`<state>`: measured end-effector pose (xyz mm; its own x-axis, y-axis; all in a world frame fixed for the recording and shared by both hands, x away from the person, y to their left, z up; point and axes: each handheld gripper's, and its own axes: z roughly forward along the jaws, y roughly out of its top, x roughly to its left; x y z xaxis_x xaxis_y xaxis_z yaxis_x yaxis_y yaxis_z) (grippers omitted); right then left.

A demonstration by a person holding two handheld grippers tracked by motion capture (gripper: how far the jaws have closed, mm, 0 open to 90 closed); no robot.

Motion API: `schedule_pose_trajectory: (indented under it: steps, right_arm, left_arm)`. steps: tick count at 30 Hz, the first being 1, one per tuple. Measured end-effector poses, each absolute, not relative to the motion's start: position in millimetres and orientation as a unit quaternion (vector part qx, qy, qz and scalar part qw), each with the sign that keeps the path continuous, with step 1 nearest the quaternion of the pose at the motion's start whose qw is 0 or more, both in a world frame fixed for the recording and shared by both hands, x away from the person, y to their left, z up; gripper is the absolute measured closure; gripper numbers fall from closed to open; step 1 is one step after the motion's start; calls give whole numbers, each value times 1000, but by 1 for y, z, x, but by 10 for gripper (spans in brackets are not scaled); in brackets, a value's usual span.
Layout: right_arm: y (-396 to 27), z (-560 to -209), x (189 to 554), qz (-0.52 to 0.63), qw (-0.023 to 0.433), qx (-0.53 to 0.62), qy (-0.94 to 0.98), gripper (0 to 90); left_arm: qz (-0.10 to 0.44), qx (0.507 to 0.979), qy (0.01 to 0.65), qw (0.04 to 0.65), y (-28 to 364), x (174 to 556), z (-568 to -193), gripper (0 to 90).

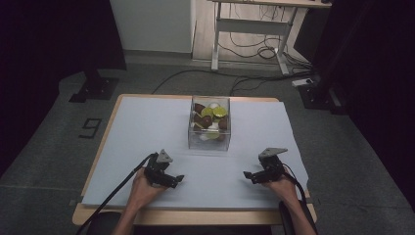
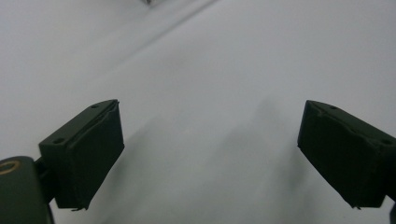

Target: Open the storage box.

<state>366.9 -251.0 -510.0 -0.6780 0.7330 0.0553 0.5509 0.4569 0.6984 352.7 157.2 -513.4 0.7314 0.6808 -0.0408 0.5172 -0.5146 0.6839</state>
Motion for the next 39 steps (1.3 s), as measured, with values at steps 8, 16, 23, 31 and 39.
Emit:
schedule_pose_trajectory:
  steps: [8, 16, 23, 31, 39]
  right_arm:
    - [-240, -501, 368, 364, 123, 359, 851, 40]
    - [-230, -491, 371, 376, 130, 346, 850, 69]
    - [-221, -481, 373, 397, 130, 337, 844, 119]
    - [-206, -469, 378, 406, 138, 317, 846, 181]
    - [-191, -464, 386, 405, 129, 322, 846, 276]
  left_arm:
    - [118, 866, 330, 356, 153, 359, -502, 141]
    - [117, 865, 317, 370, 146, 367, -490, 149]
    - [112, 860, 312, 389, 140, 377, -480, 167]
    - [113, 860, 298, 399, 128, 385, -471, 209]
    - [111, 857, 292, 410, 120, 396, -464, 255]
